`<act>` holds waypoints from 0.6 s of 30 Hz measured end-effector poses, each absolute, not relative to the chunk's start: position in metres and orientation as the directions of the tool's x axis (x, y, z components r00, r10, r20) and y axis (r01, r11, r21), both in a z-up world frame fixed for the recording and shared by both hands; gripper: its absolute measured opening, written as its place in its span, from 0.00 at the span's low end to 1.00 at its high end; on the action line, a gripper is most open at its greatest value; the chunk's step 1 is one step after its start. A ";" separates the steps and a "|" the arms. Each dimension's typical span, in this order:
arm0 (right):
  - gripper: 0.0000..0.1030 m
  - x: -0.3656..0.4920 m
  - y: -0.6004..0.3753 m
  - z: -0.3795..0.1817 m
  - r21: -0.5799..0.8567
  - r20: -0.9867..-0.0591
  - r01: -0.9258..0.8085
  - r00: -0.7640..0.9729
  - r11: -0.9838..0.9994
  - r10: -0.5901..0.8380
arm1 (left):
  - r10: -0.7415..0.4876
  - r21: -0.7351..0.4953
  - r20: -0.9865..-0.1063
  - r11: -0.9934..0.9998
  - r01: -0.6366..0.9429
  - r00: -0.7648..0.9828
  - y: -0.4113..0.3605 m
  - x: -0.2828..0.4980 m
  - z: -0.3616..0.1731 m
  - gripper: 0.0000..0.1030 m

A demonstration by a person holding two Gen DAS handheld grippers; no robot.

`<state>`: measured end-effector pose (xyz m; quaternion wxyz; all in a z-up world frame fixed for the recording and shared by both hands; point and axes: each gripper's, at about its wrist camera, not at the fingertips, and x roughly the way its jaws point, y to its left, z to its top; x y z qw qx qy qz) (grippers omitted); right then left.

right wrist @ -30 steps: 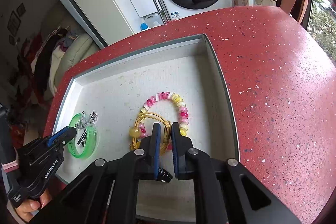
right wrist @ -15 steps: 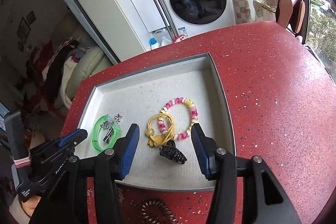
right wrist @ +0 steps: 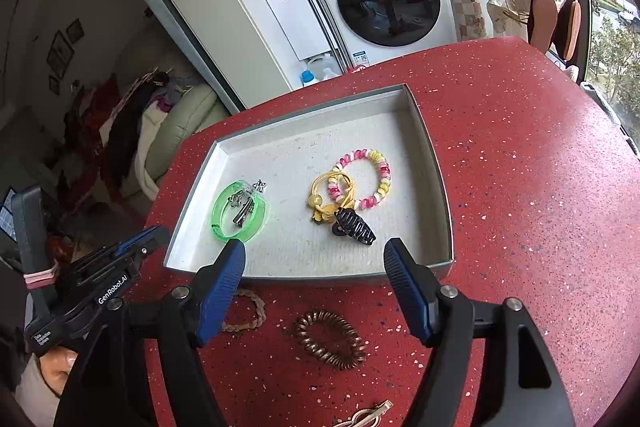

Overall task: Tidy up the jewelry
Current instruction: 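Lower both items into the tray and open both tools to release, then grasp the silver heart pendant with the left tool while the right tool grasps the cream hair clip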

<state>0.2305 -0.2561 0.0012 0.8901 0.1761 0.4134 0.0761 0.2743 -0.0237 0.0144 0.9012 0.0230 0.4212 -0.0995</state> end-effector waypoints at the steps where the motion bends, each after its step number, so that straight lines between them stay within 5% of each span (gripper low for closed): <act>1: 0.80 0.226 -0.256 0.002 0.372 -0.708 0.010 0.649 0.928 0.277 | -0.164 -0.048 -0.764 0.979 0.198 0.624 -0.022 0.271 0.015 0.26; 4: 0.80 0.214 -0.255 0.002 0.366 -0.708 0.008 0.652 0.931 0.273 | -0.172 -0.063 -0.763 0.979 0.193 0.623 -0.015 0.260 0.014 0.26; 6: 0.81 0.207 -0.254 0.001 0.363 -0.710 0.008 0.650 0.932 0.272 | -0.167 -0.062 -0.764 0.981 0.186 0.624 -0.011 0.253 0.014 0.87; 7: 0.81 0.203 -0.254 0.000 0.362 -0.711 0.008 0.649 0.932 0.270 | -0.147 -0.052 -0.749 0.985 0.165 0.646 -0.009 0.249 0.015 1.00; 18: 0.84 0.167 -0.249 -0.006 0.318 -0.695 -0.014 0.677 0.948 0.243 | -0.105 -0.001 -0.755 0.987 0.158 0.648 -0.003 0.223 -0.016 1.00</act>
